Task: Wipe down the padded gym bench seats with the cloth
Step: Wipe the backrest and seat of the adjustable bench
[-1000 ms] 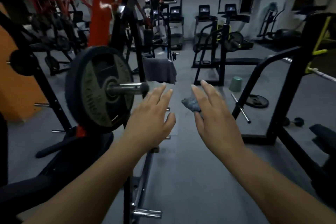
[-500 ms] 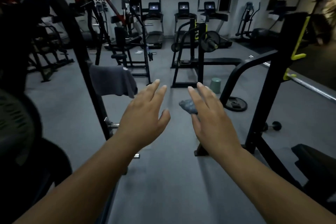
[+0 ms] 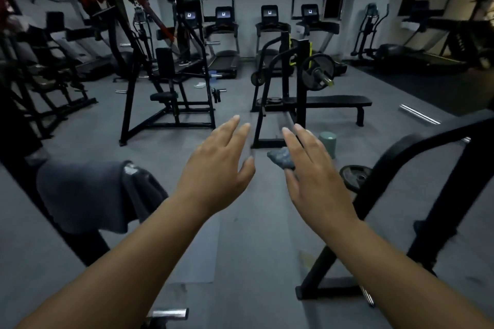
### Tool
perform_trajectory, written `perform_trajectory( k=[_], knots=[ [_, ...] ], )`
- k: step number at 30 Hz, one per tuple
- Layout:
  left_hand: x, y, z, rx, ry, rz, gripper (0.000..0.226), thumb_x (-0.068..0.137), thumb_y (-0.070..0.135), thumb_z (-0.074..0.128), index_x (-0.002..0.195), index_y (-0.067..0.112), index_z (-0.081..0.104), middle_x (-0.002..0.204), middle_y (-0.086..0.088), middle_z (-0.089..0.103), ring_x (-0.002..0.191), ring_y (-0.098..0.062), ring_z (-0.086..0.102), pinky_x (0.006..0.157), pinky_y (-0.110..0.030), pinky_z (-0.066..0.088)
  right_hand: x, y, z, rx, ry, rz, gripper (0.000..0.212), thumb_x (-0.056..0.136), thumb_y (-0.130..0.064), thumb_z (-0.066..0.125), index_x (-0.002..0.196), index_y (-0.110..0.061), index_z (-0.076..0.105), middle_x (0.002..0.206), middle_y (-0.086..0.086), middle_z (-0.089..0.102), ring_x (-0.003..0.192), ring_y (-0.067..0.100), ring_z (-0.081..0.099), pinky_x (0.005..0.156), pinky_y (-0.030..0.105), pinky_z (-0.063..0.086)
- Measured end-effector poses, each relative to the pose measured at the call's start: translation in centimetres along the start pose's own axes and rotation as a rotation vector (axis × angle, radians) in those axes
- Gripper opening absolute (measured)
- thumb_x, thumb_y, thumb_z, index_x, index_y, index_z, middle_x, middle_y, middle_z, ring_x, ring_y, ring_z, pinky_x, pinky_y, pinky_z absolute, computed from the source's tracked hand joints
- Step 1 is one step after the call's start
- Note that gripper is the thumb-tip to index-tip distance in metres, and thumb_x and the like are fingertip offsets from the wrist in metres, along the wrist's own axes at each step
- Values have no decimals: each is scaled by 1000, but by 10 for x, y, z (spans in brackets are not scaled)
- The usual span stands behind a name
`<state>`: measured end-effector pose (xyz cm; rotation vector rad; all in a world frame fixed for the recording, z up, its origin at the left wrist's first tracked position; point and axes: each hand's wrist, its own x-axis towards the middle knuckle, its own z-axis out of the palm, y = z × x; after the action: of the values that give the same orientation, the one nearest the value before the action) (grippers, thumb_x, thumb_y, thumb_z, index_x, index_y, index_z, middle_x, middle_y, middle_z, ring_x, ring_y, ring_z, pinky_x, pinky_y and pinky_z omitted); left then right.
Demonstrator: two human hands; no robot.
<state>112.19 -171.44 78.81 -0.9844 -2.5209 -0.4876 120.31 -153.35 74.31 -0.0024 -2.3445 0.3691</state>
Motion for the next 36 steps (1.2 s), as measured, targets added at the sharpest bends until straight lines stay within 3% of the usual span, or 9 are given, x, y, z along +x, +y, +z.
perform_trajectory(
  k=[8, 17, 27, 36],
  knots=[
    [200, -101, 90, 78, 12, -134, 65, 100, 41, 43, 158, 23, 20, 167, 3, 11, 151, -14, 13, 120, -36, 23, 205, 117, 148, 95, -8, -112, 75, 90, -1, 64, 155, -17, 30, 159, 10, 31, 148, 29, 28, 115, 49, 37],
    [374, -273, 143, 113, 83, -282, 64, 99, 38, 48, 157, 22, 25, 166, 2, 15, 151, -18, 19, 119, -35, 22, 425, 146, 326, 182, -20, -252, 71, 92, -3, 62, 154, -16, 31, 158, 11, 32, 147, 30, 29, 116, 46, 36],
    [543, -509, 175, 158, 73, -386, 65, 100, 40, 44, 158, 24, 20, 167, 5, 10, 152, -18, 14, 120, -38, 21, 644, 133, 539, 220, -73, -323, 72, 93, -4, 62, 155, -17, 29, 160, 9, 29, 149, 27, 26, 118, 45, 34],
    [626, -714, 184, 332, 185, -622, 64, 99, 40, 47, 157, 22, 25, 166, 2, 15, 150, -19, 19, 120, -43, 27, 821, 57, 758, 443, -80, -582, 75, 89, -3, 67, 155, -15, 31, 158, 12, 32, 147, 31, 31, 115, 47, 38]
  ],
)
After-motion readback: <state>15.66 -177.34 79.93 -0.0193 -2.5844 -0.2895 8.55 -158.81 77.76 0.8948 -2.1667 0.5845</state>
